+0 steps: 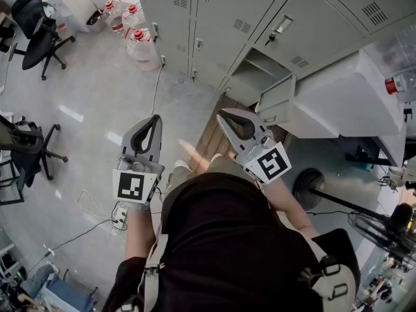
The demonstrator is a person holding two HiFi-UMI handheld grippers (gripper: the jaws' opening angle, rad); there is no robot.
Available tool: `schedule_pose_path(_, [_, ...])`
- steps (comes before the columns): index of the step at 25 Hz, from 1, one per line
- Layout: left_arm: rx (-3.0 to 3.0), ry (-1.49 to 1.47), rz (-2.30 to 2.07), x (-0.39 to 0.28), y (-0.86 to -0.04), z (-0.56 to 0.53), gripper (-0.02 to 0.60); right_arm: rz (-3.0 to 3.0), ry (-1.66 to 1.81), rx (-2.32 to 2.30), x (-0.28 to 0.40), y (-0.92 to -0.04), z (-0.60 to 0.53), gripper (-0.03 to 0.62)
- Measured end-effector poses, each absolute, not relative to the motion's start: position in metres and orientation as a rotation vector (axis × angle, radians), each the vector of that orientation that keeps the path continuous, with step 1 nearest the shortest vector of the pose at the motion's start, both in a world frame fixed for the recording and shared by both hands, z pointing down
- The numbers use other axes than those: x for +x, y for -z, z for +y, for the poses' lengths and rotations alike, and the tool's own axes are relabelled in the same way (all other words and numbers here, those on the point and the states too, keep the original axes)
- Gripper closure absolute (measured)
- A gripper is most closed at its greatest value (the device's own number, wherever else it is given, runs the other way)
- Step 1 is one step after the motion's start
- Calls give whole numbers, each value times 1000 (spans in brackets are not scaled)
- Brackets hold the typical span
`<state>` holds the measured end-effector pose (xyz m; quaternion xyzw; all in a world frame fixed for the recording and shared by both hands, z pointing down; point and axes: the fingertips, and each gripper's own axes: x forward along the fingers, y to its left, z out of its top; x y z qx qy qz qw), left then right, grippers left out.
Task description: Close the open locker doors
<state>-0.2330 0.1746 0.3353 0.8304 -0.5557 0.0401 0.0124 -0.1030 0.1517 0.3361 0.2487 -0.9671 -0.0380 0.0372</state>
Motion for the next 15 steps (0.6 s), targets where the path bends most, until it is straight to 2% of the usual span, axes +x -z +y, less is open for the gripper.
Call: schedule_pose_path(15, [2558, -95, -1615, -280, -372, 190, 572, -2886, 81, 861, -134, -357, 166, 572])
